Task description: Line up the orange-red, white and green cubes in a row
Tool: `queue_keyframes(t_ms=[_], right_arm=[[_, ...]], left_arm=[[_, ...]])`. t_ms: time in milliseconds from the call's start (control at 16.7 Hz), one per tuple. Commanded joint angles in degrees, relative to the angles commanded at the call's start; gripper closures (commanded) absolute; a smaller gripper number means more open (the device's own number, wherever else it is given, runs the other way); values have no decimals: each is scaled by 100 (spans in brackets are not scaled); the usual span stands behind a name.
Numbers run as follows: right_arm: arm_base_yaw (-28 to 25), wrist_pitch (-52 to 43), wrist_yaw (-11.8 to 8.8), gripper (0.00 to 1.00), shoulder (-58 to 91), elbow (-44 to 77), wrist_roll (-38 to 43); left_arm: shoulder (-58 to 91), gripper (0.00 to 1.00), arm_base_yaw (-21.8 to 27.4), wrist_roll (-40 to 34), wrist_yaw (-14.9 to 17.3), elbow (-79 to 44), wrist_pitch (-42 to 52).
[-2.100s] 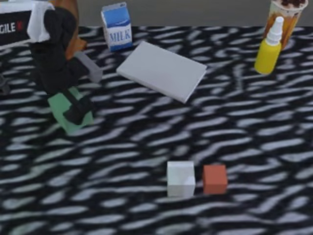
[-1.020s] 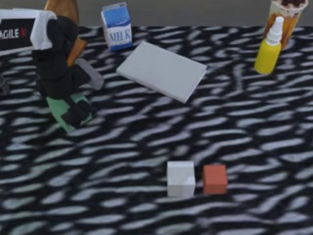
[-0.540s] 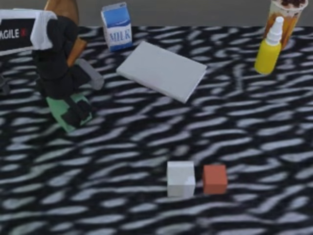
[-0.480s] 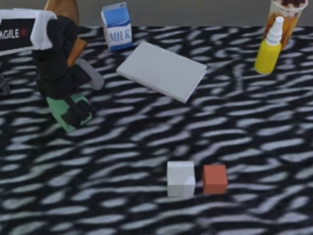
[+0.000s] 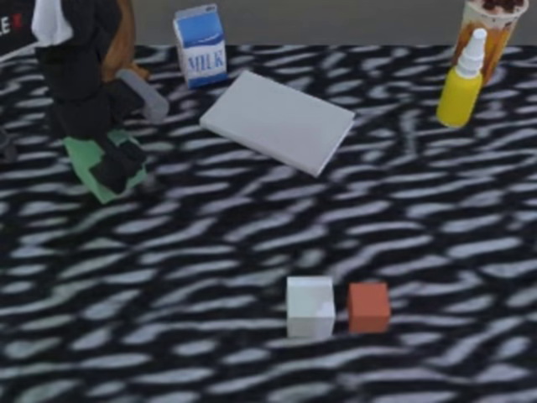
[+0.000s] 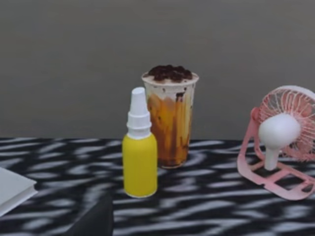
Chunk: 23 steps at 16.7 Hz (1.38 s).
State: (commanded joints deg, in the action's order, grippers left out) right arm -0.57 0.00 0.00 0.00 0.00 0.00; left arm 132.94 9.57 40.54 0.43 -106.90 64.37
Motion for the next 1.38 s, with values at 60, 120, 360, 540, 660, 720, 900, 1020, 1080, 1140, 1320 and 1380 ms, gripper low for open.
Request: queue_keyframes(t_ms=[60,120,360,540,660,720,900,1020,1080,1140,1320,1380], right_arm=[[0,0,0,0,0,0,0],[0,0,0,0,0,0,0],[0,0,0,0,0,0,0],[0,0,0,0,0,0,0],[0,0,0,0,0,0,0],[0,0,0,0,0,0,0],[0,0,0,0,0,0,0],[0,0,0,0,0,0,0],[0,0,0,0,0,0,0],[0,0,0,0,0,0,0],[0,0,0,0,0,0,0],[0,0,0,0,0,0,0]], left_arm=[[-66,100,-12,-2,-2,-88,126],[-110,100,-18,-5,-2,-137,191],[-98,100,13,5,-4,-133,186],[-295,100,203,124,-4,90,116],[-634,100,534,320,-6,517,3],[-841,100,740,443,-7,796,-63],[-1538,100,1447,865,-10,1836,-280],[-2007,100,1921,1148,-13,2505,-430],[-2214,100,2130,1273,-16,2766,-498],[-2389,100,2306,1379,-19,2966,-557],[-2620,100,2536,1525,-24,3202,-637],[-2620,100,2536,1525,-24,3202,-637]])
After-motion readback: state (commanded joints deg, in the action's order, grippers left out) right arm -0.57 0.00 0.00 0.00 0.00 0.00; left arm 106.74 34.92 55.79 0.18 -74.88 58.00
